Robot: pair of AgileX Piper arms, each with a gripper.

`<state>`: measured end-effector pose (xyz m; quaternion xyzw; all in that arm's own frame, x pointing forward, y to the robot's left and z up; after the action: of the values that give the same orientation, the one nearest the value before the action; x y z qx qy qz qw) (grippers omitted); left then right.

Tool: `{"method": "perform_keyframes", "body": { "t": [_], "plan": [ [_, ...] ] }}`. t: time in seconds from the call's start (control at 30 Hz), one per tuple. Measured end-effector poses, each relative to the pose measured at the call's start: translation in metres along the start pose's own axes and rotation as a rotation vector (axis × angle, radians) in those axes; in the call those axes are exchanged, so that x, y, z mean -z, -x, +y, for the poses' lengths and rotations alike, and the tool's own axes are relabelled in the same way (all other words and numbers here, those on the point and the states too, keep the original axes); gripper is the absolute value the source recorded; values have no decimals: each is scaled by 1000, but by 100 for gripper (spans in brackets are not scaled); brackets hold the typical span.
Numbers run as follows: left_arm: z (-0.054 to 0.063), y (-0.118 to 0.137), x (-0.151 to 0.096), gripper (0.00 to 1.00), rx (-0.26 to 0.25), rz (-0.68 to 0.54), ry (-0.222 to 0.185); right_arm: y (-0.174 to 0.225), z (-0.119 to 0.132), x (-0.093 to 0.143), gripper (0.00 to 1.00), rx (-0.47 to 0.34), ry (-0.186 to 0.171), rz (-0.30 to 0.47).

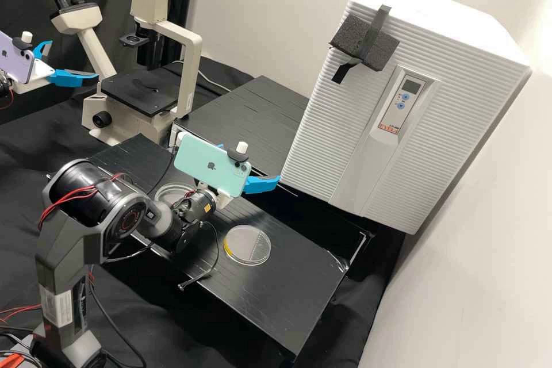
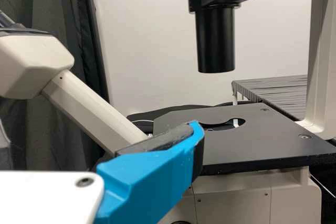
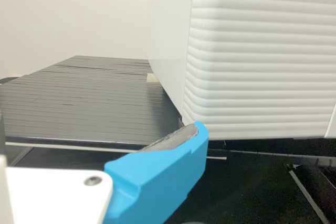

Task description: Close the petri dish lid.

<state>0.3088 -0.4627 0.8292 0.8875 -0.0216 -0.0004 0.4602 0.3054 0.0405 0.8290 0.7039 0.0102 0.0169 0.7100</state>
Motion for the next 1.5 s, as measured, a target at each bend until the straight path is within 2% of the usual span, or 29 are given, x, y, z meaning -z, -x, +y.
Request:
{"method": "perform_keyframes", "body": {
  "t": [0.33,0.47,0.73,0.83,1.13,1.37,1.5],
  "plan": [
    [0,0,0,100,0,0,0,1,0,0,100,0,0,0],
    [0,0,0,100,0,0,0,14,5,-9,100,-22,-1,-26],
    [0,0,0,100,0,0,0,62,26,-29,100,-168,-71,-56],
    [0,0,0,100,0,0,0,82,27,-37,100,-200,-84,-71],
    [0,0,0,100,0,0,0,131,16,-53,100,-168,-57,-132],
    [0,0,0,100,0,0,0,146,27,-52,100,-218,-4,-124],
    [0,0,0,100,0,0,0,147,28,-53,100,-203,4,-114]
  ]
}}
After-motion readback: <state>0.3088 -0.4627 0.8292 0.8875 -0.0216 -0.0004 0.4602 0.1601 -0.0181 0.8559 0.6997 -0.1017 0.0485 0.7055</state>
